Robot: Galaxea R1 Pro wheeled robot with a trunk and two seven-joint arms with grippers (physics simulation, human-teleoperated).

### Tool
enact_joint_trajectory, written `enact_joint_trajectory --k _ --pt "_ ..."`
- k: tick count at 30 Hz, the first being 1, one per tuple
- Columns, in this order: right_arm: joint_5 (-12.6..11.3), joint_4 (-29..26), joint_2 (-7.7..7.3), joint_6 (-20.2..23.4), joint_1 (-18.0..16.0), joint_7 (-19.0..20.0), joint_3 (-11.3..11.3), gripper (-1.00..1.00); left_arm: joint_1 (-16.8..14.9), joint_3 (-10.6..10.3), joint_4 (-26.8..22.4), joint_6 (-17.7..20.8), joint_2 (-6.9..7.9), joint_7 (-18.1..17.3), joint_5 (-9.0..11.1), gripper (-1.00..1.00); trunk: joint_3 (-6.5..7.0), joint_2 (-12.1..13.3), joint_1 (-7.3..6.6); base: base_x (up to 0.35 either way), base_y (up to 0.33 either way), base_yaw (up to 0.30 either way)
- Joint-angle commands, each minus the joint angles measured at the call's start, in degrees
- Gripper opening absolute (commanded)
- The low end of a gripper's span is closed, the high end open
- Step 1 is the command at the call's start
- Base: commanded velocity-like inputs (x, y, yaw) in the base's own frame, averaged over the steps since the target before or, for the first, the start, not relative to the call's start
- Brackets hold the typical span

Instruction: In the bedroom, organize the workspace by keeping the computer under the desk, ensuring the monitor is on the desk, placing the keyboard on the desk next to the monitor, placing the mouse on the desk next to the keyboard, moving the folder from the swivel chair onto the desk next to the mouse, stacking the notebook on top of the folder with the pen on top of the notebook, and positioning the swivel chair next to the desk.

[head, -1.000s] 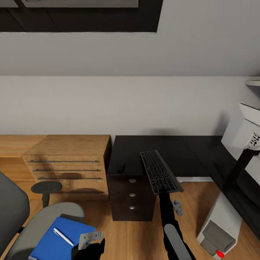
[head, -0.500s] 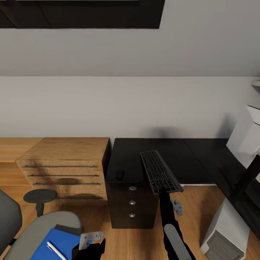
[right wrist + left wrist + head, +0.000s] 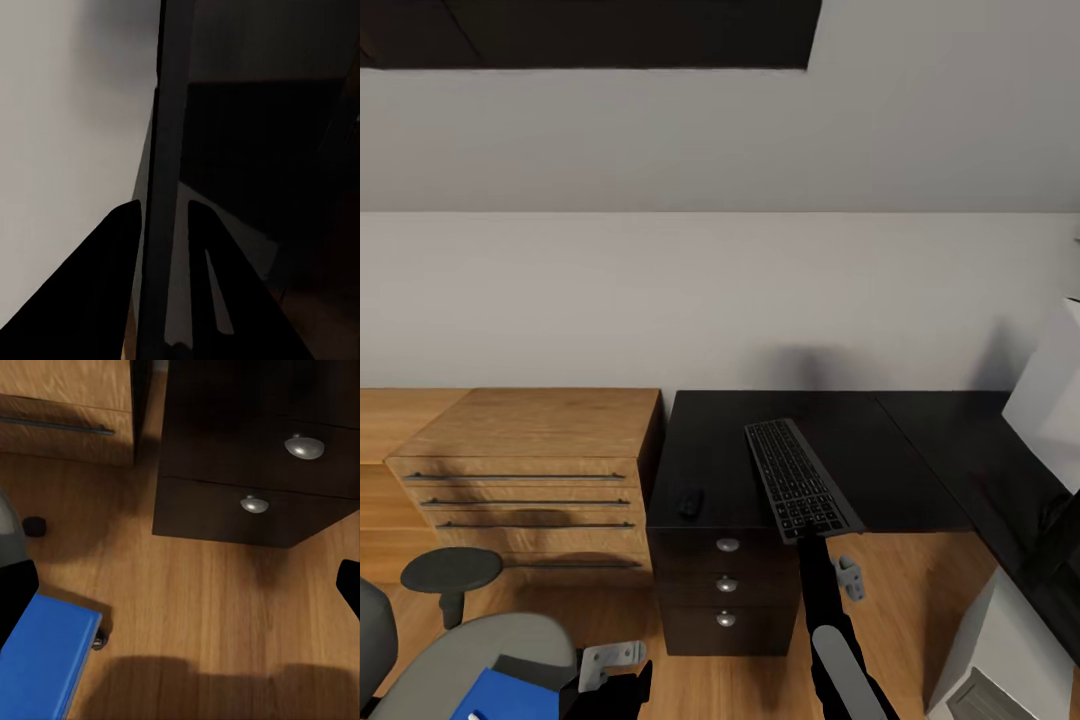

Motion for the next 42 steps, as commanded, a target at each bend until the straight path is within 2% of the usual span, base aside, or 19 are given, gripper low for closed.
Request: enact_joint_trajectory --k 1,7,14,17,22,27,33,34,42 --pt "-1.74 0.52 0.00 -0.18 -0.02 -0.85 0.04 -1.00 -0.01 -0.08 -0.09 0.26 0.02 0.46 0.48 1.00 -0.05 -0.02 0.01 0.007 0.000 0.000" --pt "-2.23 1.28 0.00 0.00 -0.02 -0.79 0.20 -1.00 -0.01 -0.02 -0.73 0.30 -0.09 0.50 0.57 1.00 -0.05 -0.02 0.01 0.002 0.000 0.000" --pt "-7.80 1.38 0.00 0.00 -0.02 -0.72 1.27 -1.00 -0.01 -0.07 -0.79 0.35 -0.19 0.50 0.62 1.00 -0.05 -0.02 0.01 0.000 0.000 0.000" --pt "-8.79 1.34 0.00 0.00 -0.02 -0.71 1.53 -1.00 -0.01 -0.07 -0.79 0.36 -0.21 0.50 0.65 1.00 -0.05 -0.02 0.01 0.000 0.000 0.000" --pt "-9.16 1.33 0.00 0.00 -0.02 -0.63 1.77 -1.00 -0.01 -0.08 -0.79 0.36 -0.21 0.50 0.63 1.00 -0.05 -0.02 0.01 0.000 0.000 0.000" --pt "-9.20 1.31 0.00 0.00 -0.02 -0.55 1.83 -1.00 -0.01 -0.12 -0.79 0.36 -0.21 0.50 0.65 1.00 -0.95 -2.03 1.11 0.000 0.000 0.000" --pt "-9.21 1.24 0.00 0.00 -0.02 -0.53 1.77 -1.00 -0.01 -0.08 -0.75 0.36 -0.21 0.50 0.66 1.00 -0.95 -2.03 1.11 0.000 0.000 0.000" --pt "-9.21 1.21 0.00 0.00 -0.02 -0.53 1.76 1.00 -0.01 -0.08 -0.73 0.36 -0.21 0.50 0.66 1.00 -0.95 -2.03 1.11 0.000 0.000 0.000" --pt "-9.21 1.14 0.00 0.00 -0.02 -0.53 1.78 1.00 -0.01 -0.03 -0.35 0.36 -0.05 0.43 0.60 1.00 -0.95 -2.03 1.11 -0.010 0.000 0.000"
